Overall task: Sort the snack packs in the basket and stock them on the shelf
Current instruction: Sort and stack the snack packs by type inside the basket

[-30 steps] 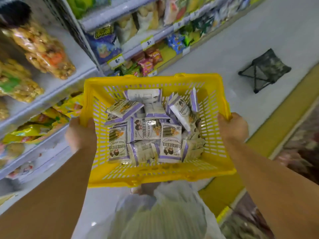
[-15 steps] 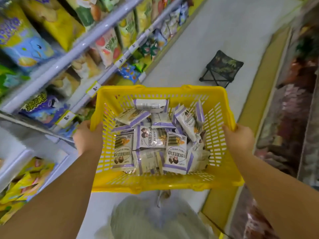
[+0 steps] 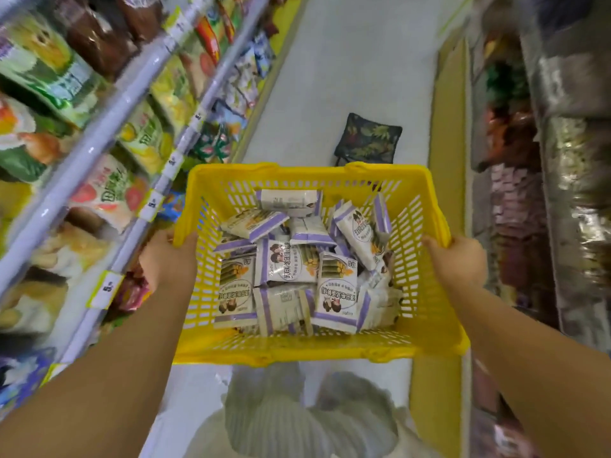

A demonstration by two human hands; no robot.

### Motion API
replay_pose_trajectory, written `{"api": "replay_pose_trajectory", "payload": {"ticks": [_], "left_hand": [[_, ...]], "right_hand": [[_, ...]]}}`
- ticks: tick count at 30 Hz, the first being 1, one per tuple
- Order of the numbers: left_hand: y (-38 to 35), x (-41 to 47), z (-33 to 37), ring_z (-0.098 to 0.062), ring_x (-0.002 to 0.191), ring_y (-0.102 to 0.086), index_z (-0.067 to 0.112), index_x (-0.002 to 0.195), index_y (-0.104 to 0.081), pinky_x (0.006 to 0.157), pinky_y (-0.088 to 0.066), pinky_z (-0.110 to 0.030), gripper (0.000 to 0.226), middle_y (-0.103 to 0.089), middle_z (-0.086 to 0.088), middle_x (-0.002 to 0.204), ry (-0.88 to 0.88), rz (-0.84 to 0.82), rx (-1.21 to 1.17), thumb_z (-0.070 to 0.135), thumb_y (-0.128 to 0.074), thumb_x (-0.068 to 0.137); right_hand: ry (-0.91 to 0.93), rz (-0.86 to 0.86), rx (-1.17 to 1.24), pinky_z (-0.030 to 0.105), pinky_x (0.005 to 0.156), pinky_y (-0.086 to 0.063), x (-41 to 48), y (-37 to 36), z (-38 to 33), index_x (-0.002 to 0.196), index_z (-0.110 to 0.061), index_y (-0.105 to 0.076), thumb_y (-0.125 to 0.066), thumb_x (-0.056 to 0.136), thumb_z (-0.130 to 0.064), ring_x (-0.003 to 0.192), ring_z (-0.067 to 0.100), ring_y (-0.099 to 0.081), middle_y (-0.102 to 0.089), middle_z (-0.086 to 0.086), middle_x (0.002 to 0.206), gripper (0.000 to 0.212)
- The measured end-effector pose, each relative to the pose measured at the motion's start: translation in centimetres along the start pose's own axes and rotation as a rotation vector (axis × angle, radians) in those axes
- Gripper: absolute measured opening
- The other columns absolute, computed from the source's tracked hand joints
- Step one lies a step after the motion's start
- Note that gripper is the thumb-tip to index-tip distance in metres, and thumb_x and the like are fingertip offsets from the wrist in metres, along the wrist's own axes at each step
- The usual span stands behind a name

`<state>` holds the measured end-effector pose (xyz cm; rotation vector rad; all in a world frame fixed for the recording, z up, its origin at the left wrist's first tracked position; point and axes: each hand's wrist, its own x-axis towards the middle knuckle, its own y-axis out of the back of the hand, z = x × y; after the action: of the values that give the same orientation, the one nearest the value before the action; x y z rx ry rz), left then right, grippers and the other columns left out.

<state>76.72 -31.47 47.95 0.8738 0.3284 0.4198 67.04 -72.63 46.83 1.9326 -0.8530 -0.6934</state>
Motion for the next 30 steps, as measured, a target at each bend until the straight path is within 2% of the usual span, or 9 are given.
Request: {"api": "replay_pose_trajectory", "payload": {"ticks": [2, 4, 6, 9, 15, 18, 21, 25, 30], "left_hand": [[-1.4, 2.6, 3.4, -0.044, 0.095, -0.061, 0.002, 0.103, -0.067, 0.072, -0.042, -0.044, 0.036, -0.065, -0.024, 0.090, -0.041, -0.010, -0.031, 0.034, -0.064, 0.088], [-3.0, 5.2, 6.9, -0.044, 0.093, -0.061, 0.001, 0.101, -0.067, 0.070, -0.039, -0.041, 0.034, -0.066, -0.026, 0.090, -0.088, -0.027, -0.030, 0.033, -0.065, 0.088], [-4.6, 7.5, 10.4, -0.044, 0.099, -0.060, 0.000, 0.109, -0.066, 0.075, -0.042, -0.043, 0.038, -0.066, -0.028, 0.101, -0.121, -0.031, -0.008, 0.033, -0.065, 0.089], [-7.5, 10.4, 15.4, -0.042, 0.102, -0.060, 0.000, 0.120, -0.062, 0.079, -0.044, -0.045, 0.046, -0.065, -0.025, 0.110, -0.135, -0.059, -0.033, 0.035, -0.064, 0.089], [-13.6, 14.7, 24.5, -0.038, 0.086, -0.061, 0.002, 0.109, -0.066, 0.065, -0.038, -0.037, 0.037, -0.067, -0.018, 0.092, -0.153, -0.111, -0.044, 0.035, -0.062, 0.091], [-16.4, 16.7, 29.1, -0.040, 0.096, -0.060, 0.002, 0.113, -0.065, 0.071, -0.037, -0.037, 0.040, -0.068, -0.020, 0.103, -0.150, -0.089, -0.022, 0.035, -0.063, 0.091], [-19.2, 19.1, 33.4, -0.040, 0.097, -0.061, 0.002, 0.112, -0.066, 0.073, -0.040, -0.039, 0.041, -0.068, -0.023, 0.104, -0.147, -0.085, -0.032, 0.037, -0.064, 0.090], [-22.8, 22.8, 39.1, -0.040, 0.089, -0.060, 0.001, 0.106, -0.067, 0.066, -0.035, -0.037, 0.037, -0.067, -0.024, 0.097, -0.161, -0.075, -0.050, 0.034, -0.065, 0.089], [-28.0, 28.6, 47.0, -0.044, 0.105, -0.057, -0.002, 0.123, -0.060, 0.083, -0.043, -0.046, 0.047, -0.063, -0.026, 0.116, -0.200, -0.109, -0.074, 0.032, -0.064, 0.091]], "right_hand": [[-0.017, 0.007, -0.001, 0.032, 0.061, -0.037, 2.3, 0.1, -1.6, 0.090, -0.005, -0.070, -0.067, 0.082, -0.047, 0.082, 0.040, -0.064, -0.067, 0.022, 0.081, 0.043], [-0.050, 0.016, 0.014, 0.031, 0.061, -0.036, 4.6, 0.3, -2.8, 0.087, -0.005, -0.070, -0.066, 0.083, -0.047, 0.083, 0.040, -0.064, -0.066, 0.022, 0.081, 0.042], [-0.075, 0.027, 0.021, 0.031, 0.060, -0.033, 6.9, 0.6, -3.9, 0.079, -0.008, -0.066, -0.065, 0.085, -0.046, 0.083, 0.040, -0.064, -0.063, 0.021, 0.076, 0.038], [-0.090, 0.045, 0.001, 0.033, 0.062, -0.034, 11.4, 0.9, -5.4, 0.082, -0.005, -0.065, -0.064, 0.085, -0.046, 0.088, 0.042, -0.063, -0.066, 0.025, 0.088, 0.042], [-0.058, 0.044, -0.007, 0.037, 0.064, -0.037, 22.2, 2.2, -8.7, 0.091, -0.001, -0.067, -0.063, 0.086, -0.044, 0.092, 0.043, -0.061, -0.066, 0.026, 0.093, 0.043], [-0.044, 0.031, 0.003, 0.037, 0.062, -0.038, 28.1, 3.3, -10.7, 0.084, -0.005, -0.064, -0.063, 0.086, -0.044, 0.085, 0.041, -0.061, -0.065, 0.022, 0.086, 0.039], [-0.035, 0.036, 0.026, 0.036, 0.058, -0.039, 33.2, 4.3, -12.9, 0.083, -0.003, -0.064, -0.064, 0.086, -0.042, 0.080, 0.038, -0.059, -0.062, 0.017, 0.078, 0.040], [-0.054, 0.046, 0.022, 0.040, 0.068, -0.047, 39.3, 4.4, -15.4, 0.088, -0.004, -0.066, -0.062, 0.087, -0.044, 0.087, 0.040, -0.061, -0.067, 0.019, 0.086, 0.040], [-0.113, 0.069, 0.012, 0.039, 0.065, -0.047, 46.7, 3.4, -19.2, 0.081, -0.006, -0.063, -0.061, 0.087, -0.046, 0.081, 0.038, -0.061, -0.065, 0.016, 0.080, 0.041]]}}
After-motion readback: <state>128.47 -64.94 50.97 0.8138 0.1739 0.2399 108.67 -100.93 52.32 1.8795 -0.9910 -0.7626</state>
